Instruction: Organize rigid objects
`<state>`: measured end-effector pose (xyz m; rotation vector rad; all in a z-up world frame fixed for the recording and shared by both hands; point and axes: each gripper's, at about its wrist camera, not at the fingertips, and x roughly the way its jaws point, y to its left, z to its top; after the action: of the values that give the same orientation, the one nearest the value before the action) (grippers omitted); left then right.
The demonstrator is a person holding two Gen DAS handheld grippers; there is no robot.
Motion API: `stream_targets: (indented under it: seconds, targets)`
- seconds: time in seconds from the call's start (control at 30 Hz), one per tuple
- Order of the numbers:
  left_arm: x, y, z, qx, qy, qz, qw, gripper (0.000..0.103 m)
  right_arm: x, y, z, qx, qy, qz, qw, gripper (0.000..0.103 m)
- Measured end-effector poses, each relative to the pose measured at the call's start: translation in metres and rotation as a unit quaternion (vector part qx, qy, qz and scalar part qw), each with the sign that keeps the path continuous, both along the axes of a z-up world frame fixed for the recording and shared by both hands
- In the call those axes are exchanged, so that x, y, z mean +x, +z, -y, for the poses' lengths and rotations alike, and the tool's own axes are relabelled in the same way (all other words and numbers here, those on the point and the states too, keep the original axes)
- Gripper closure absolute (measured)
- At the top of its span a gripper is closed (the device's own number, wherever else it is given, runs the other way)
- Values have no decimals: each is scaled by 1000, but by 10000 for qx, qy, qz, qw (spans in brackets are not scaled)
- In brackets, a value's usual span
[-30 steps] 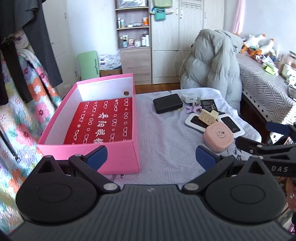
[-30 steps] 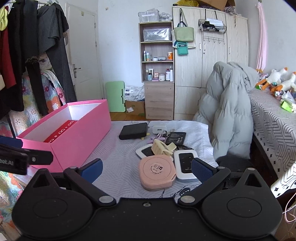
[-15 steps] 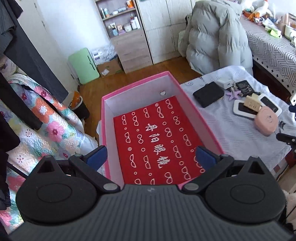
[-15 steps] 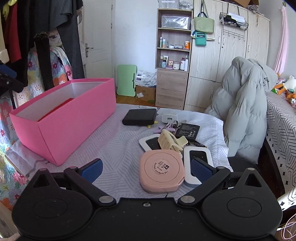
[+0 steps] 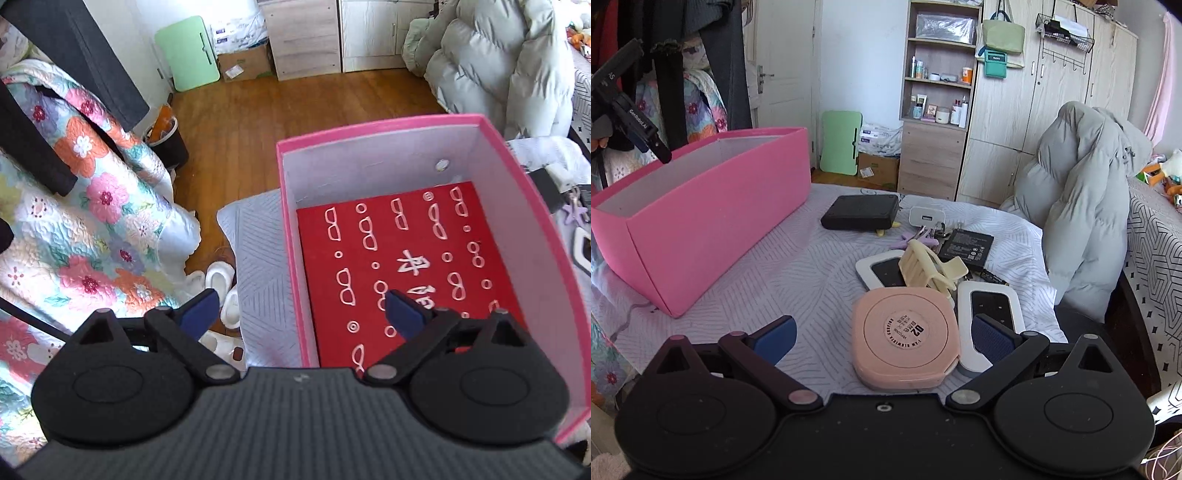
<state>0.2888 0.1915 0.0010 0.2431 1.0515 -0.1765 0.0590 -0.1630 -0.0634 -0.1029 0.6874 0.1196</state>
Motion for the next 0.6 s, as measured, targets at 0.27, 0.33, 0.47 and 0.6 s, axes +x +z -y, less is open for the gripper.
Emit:
stream_targets:
  seconds: [0.27,0.33,0.47,0.6]
  targets:
    - [11,-37,-5,-419,110,-313,9986,92,7,-6,1,7,-162,-134,9998,10]
    - [11,-37,-12,-533,245,-198,9981,100,6,-6,-1,-114,-135,-91,9998,16]
    - [9,-39,-18,-753,345,-91,9965,100,8,-8,-3,-346,-99,-118,9993,18]
    - [3,-40,-6,-430,246,161,9986,100,15,-13,2,-225,-278,-320,9988,22]
